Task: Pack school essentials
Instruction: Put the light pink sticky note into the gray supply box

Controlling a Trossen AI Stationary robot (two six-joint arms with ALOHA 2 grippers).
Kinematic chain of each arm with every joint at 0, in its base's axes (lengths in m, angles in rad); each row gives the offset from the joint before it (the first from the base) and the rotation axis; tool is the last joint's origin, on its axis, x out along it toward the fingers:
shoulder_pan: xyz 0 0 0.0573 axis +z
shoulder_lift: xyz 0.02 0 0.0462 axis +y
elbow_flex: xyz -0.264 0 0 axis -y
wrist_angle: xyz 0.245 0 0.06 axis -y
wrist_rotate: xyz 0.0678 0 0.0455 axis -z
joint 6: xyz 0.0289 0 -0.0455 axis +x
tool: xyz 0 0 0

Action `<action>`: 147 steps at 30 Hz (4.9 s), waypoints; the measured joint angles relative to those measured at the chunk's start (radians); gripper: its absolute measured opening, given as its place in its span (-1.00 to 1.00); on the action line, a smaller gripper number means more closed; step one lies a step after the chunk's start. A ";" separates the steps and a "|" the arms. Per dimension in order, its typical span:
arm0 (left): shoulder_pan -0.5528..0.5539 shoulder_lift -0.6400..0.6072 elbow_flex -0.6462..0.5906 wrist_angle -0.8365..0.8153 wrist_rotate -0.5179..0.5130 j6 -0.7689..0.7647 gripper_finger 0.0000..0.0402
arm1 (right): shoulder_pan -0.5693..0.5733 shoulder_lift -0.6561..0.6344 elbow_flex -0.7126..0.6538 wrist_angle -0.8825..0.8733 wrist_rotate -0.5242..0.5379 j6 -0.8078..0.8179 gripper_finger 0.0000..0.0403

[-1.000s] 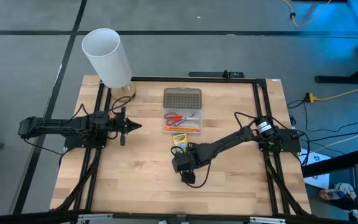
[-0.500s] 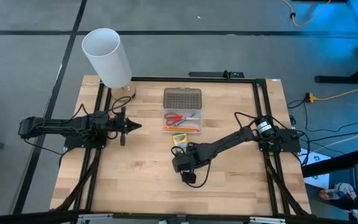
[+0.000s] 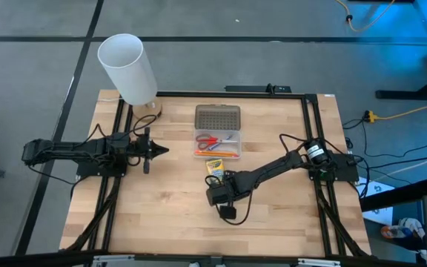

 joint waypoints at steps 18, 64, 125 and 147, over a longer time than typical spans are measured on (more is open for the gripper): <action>0.000 0.000 0.000 0.000 0.000 0.000 -1.00 | 0.000 0.000 0.018 -0.023 -0.019 0.019 0.98; 0.000 0.000 0.000 0.000 0.000 0.000 -1.00 | 0.017 -0.003 0.021 0.012 0.002 0.070 0.99; 0.000 0.000 0.000 0.000 0.000 0.000 -1.00 | -0.022 0.014 -0.053 0.058 0.037 0.073 0.98; 0.000 0.000 0.000 0.000 0.000 0.000 -1.00 | 0.040 0.019 -0.002 0.008 0.164 0.096 0.97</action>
